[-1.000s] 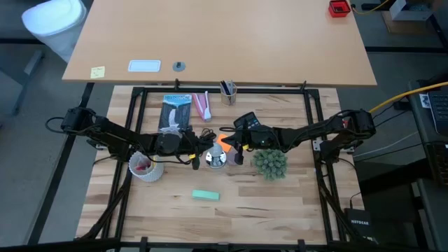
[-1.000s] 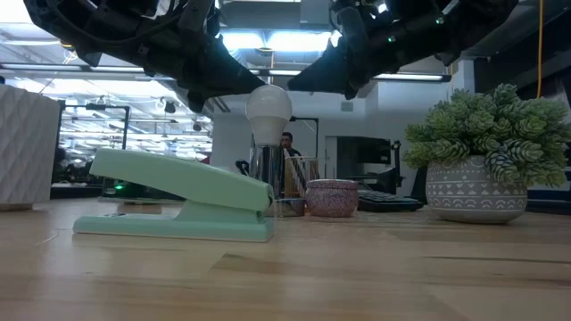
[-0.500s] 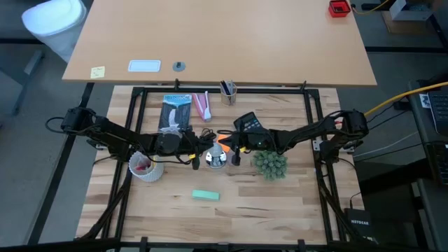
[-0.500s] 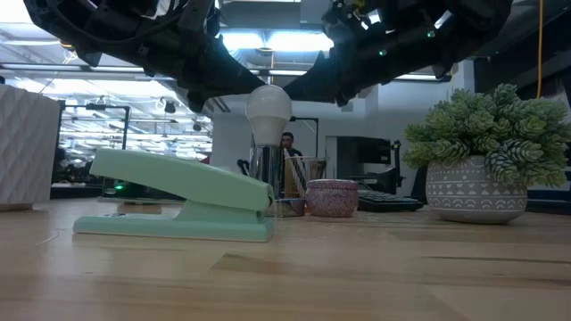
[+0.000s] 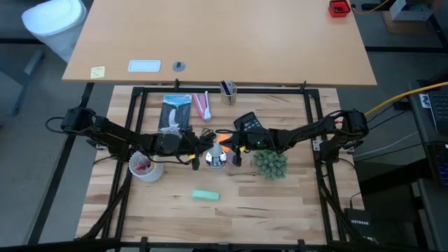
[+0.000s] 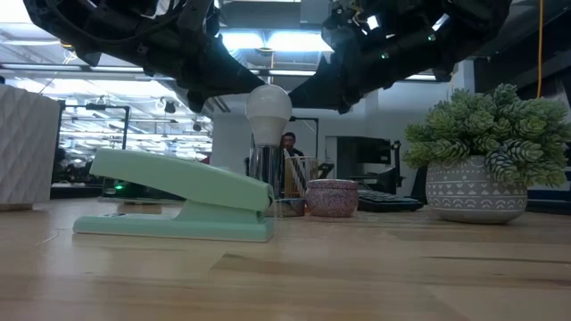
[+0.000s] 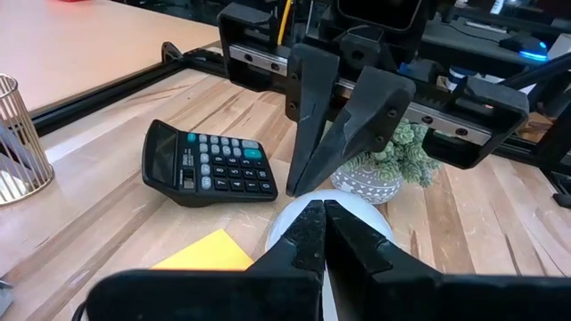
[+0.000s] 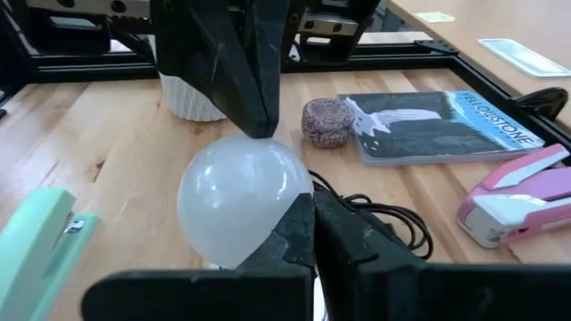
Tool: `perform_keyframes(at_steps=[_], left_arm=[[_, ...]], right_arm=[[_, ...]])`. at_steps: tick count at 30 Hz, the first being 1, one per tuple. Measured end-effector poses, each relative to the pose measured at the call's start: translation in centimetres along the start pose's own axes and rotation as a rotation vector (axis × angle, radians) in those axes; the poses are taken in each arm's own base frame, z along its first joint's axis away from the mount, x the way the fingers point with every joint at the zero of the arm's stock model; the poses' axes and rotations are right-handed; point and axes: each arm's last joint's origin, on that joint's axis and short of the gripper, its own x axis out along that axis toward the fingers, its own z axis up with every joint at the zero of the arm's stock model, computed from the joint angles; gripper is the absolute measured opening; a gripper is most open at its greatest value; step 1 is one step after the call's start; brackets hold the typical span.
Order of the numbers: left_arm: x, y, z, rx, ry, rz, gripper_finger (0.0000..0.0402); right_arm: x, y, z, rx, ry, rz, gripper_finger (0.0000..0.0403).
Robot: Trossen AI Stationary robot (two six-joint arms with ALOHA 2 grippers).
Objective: Screw lightbulb
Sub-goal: Insert the lightbulb on the lamp
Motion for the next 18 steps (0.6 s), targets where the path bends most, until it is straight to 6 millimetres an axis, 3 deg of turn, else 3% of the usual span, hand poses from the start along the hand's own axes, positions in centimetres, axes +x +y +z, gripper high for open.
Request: perform_keyframes(at_steps=[18], left_arm=[[0.00, 0.20, 0.03, -0.002, -0.017, 0.063, 0.0000]], right_arm=[[-0.02, 0.06, 0.01, 0.000, 0.000, 0.017, 0.0010]])
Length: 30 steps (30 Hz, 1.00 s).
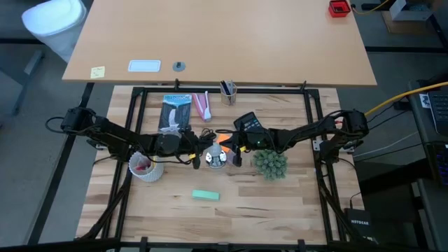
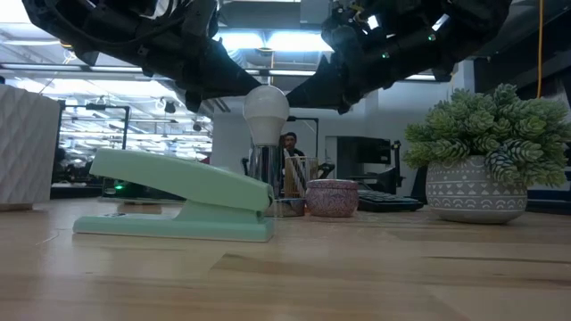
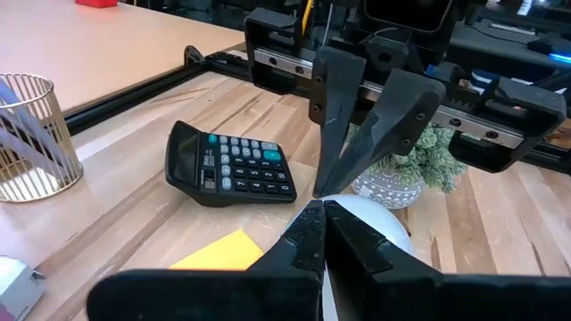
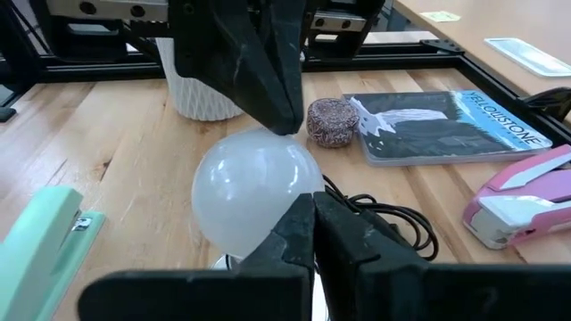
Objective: Screw lightbulb
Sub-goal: Insert the lightbulb on the lamp
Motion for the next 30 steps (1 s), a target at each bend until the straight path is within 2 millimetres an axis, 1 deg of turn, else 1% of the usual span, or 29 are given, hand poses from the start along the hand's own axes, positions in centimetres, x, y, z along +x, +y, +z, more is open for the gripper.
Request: perform_keyframes(at_steps=[9, 21, 30], left_arm=[[0.02, 0.01, 0.07, -0.005, -0.010, 0.004, 0.0000], [0.01, -0.02, 0.18, -0.010, -0.021, 0.000, 0.0000], [0.01, -0.05, 0.18, -0.010, -0.019, -0.007, 0.0000]], right_arm=[[-0.02, 0.13, 0.00, 0.000, 0.003, 0.031, 0.0011], [-0.02, 0.08, -0.10, -0.001, 0.013, 0.016, 0.0012], [0.01, -0.21, -0.22, -0.004, 0.019, -0.080, 0.0012]])
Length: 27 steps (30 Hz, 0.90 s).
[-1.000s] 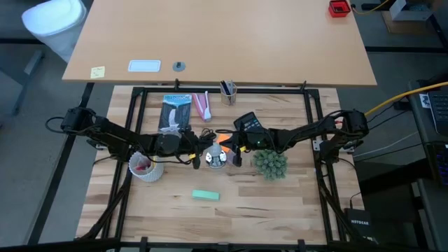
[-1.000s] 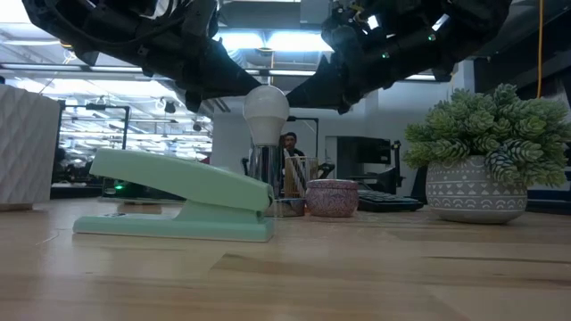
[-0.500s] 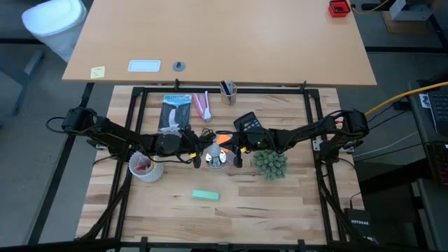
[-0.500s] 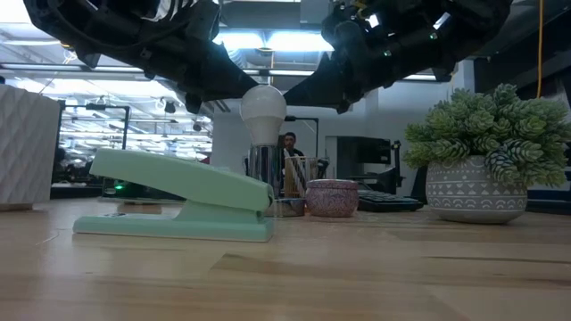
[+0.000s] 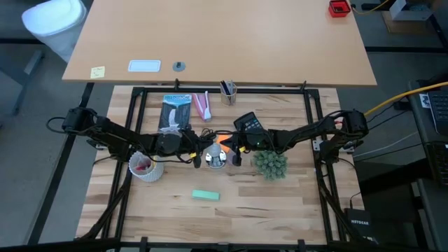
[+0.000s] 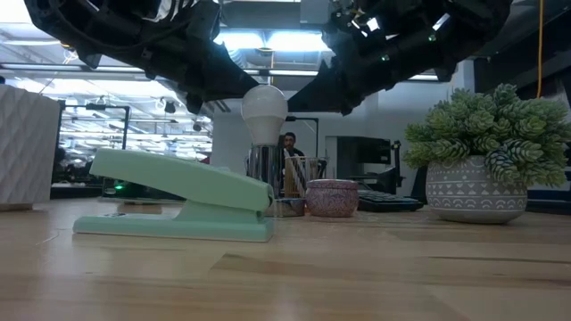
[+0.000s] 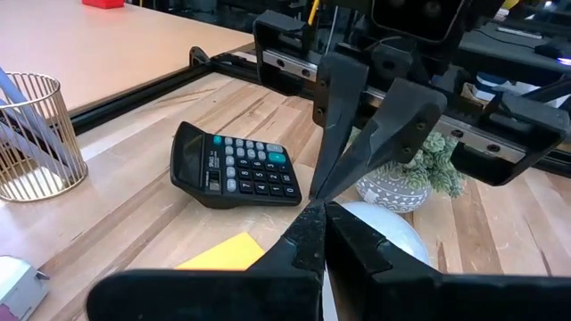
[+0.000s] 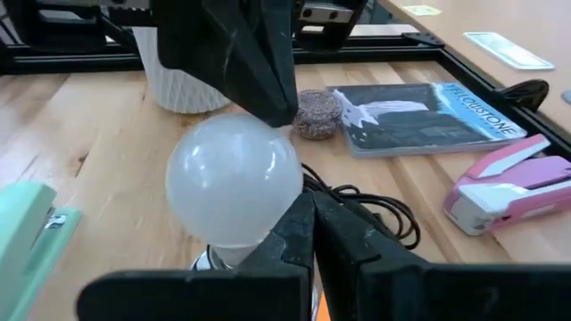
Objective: Screw lightbulb
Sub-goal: Insert the lightbulb on the lamp
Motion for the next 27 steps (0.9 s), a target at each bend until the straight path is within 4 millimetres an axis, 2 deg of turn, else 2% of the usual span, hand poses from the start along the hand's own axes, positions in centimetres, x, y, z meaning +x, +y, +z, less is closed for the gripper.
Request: perform_keyframes(at_steps=[7, 12, 18, 27], left_arm=[[0.0, 0.0, 0.0, 0.000, 0.000, 0.000, 0.0000], [0.0, 0.0, 0.0, 0.001, 0.001, 0.000, 0.0000], [0.0, 0.0, 0.0, 0.001, 0.001, 0.000, 0.0000], [0.0, 0.0, 0.0, 0.004, 0.001, 0.001, 0.0000]], right_arm=[[-0.1, 0.0, 0.3, -0.027, -0.023, -0.006, 0.0012], [-1.0, -0.1, 1.7, -0.051, -0.090, -0.006, 0.0012], [-1.5, 0.3, 3.0, -0.061, -0.199, 0.146, 0.0012], [-1.2, 0.4, 2.7, -0.068, -0.196, 0.183, 0.0012]])
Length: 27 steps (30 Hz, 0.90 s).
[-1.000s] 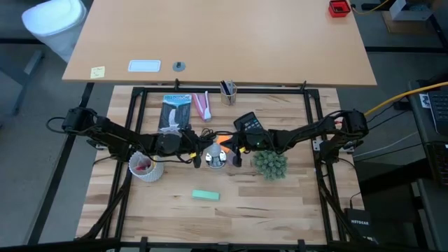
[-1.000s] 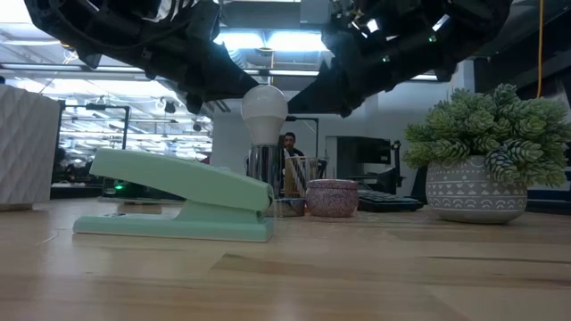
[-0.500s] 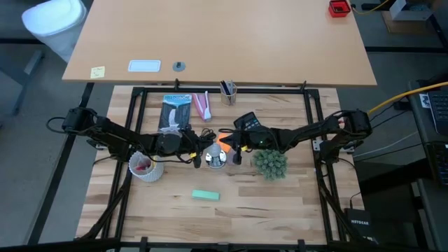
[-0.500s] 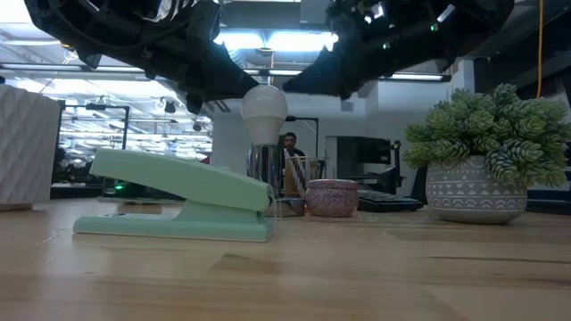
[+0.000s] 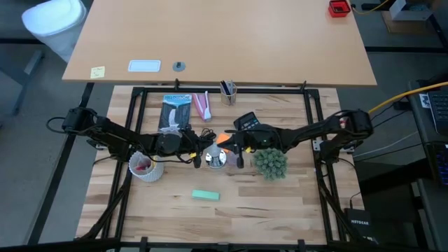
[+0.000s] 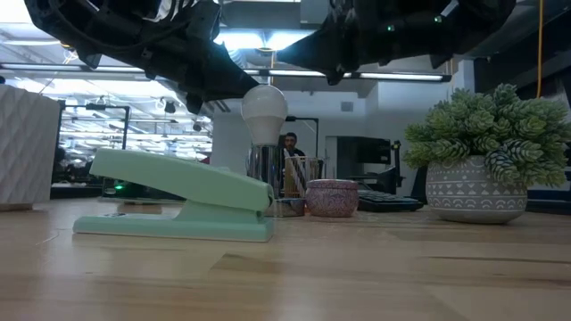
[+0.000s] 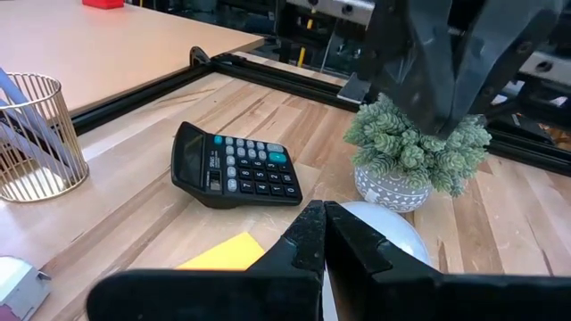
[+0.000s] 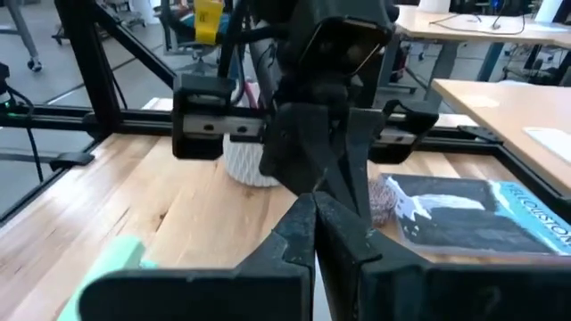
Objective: Screw lightbulb
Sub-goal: Insert the lightbulb on the lamp
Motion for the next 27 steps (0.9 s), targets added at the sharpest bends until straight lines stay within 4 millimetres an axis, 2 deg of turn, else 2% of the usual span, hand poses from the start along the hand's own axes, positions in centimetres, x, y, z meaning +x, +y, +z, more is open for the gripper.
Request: perform_keyframes(at_steps=[7, 27], left_arm=[[0.0, 0.0, 0.0, 0.000, 0.000, 0.000, 0.0000], [0.0, 0.0, 0.0, 0.000, 0.000, 0.000, 0.0000]], right_arm=[[1.0, 0.1, -1.2, -0.003, -0.005, 0.002, 0.0012], [1.3, 0.2, -1.9, -0.004, 0.018, -0.004, 0.0012]])
